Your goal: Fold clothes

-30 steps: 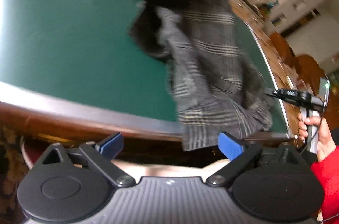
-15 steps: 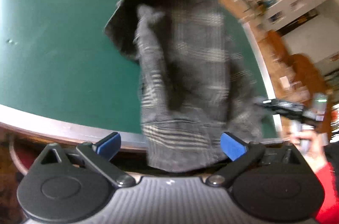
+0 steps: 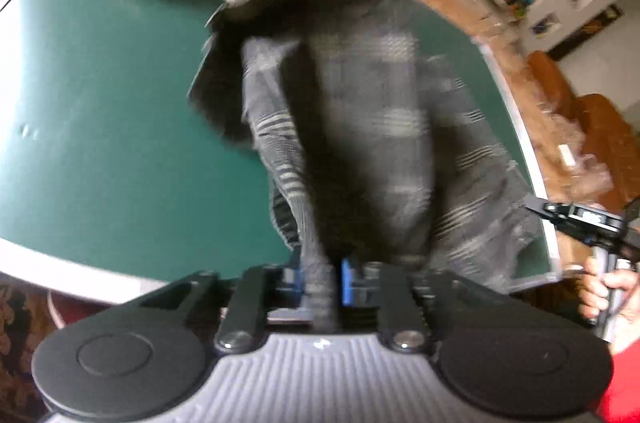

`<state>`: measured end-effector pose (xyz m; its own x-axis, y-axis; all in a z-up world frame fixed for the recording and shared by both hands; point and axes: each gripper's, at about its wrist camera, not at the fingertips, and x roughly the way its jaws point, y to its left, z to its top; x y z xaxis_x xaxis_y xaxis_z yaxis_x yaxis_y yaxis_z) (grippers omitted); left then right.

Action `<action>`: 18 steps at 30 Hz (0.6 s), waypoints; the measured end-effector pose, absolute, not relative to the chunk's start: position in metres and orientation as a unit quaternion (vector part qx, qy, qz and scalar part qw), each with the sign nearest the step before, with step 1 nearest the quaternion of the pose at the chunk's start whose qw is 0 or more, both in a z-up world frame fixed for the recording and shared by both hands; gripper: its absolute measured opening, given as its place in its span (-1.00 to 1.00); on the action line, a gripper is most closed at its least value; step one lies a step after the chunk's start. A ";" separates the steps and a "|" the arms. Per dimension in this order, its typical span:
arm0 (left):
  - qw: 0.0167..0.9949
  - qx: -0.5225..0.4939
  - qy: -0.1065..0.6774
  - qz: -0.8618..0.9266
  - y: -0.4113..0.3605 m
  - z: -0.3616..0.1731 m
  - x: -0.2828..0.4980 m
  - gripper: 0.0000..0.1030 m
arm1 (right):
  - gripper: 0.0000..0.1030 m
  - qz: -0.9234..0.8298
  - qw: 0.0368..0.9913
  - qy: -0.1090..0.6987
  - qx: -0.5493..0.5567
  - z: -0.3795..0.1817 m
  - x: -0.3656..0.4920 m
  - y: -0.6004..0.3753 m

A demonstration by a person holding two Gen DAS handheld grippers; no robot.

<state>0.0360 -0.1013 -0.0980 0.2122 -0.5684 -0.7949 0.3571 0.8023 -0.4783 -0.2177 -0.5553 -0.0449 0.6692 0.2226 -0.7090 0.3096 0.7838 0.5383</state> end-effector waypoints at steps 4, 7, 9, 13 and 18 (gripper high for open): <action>0.802 -0.096 0.477 -0.346 -0.100 -0.043 0.044 -0.73 | -0.79 -0.004 0.870 0.338 0.360 -0.007 -0.229 -0.563; 0.830 -0.054 0.423 -0.358 -0.126 -0.009 0.059 -0.73 | -0.79 -0.023 0.902 0.294 0.315 0.024 -0.229 -0.557; 0.843 -0.030 0.392 -0.368 -0.145 0.004 0.061 -0.73 | -0.79 -0.041 0.926 0.256 0.275 0.044 -0.232 -0.550; 0.817 -0.020 0.416 -0.399 -0.161 -0.015 0.048 -0.73 | -0.75 -0.057 0.929 0.292 0.219 0.049 -0.237 -0.543; 0.793 -0.025 0.489 -0.362 -0.150 -0.077 0.031 -0.73 | -0.63 -0.179 0.876 0.446 0.027 0.000 -0.199 -0.517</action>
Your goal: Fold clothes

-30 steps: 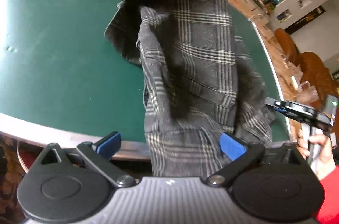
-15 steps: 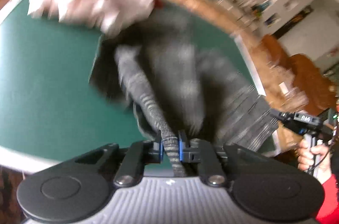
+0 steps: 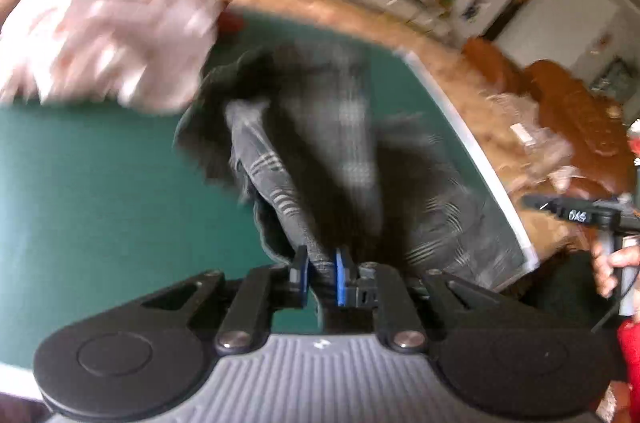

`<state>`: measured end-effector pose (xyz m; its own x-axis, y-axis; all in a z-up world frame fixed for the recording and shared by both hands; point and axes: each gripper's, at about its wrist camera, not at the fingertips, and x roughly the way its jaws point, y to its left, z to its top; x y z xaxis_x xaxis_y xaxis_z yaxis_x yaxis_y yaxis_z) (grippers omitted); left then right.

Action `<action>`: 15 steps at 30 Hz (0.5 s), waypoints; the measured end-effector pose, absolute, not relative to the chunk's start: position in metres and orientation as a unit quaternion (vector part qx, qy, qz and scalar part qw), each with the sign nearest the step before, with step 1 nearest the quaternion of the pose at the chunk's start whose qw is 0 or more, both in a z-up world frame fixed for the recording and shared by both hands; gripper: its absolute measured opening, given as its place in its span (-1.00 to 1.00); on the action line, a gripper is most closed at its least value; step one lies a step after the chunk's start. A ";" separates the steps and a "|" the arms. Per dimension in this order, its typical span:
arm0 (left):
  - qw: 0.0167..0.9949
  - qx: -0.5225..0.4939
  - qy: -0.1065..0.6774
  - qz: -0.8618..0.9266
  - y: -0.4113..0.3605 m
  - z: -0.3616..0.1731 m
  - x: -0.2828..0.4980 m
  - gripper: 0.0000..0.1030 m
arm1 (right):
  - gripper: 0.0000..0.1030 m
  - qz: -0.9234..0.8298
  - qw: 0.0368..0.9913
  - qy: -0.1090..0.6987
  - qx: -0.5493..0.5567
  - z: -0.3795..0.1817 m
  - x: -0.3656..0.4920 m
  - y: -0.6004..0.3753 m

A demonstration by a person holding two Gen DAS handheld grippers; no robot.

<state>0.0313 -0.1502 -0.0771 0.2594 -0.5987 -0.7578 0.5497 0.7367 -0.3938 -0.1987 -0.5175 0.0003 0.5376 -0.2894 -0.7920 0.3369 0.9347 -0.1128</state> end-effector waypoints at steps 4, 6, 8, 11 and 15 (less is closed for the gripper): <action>0.795 -0.038 0.490 -0.355 -0.141 -0.084 0.026 -0.73 | -0.46 -0.086 0.920 0.375 -0.075 0.026 -0.148 -0.459; 0.799 -0.031 0.479 -0.363 -0.146 -0.078 0.023 -0.73 | -0.39 0.066 0.929 0.343 -0.123 0.042 -0.104 -0.411; 0.800 -0.027 0.470 -0.371 -0.151 -0.075 0.019 -0.73 | -0.38 0.210 0.910 0.312 -0.173 0.054 -0.059 -0.360; 0.802 -0.019 0.465 -0.375 -0.162 -0.076 0.019 -0.73 | -0.38 0.342 0.843 0.316 -0.270 0.046 0.007 -0.290; 0.804 -0.008 0.462 -0.374 -0.165 -0.077 0.012 -0.73 | -0.38 0.408 0.705 0.379 -0.440 -0.001 0.082 -0.218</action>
<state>0.0124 -0.1650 -0.0768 0.2934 -0.6097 -0.7363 0.5941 0.7197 -0.3592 0.0823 -0.2176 -0.0010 0.3795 0.2415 -0.8931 -0.9084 0.2803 -0.3102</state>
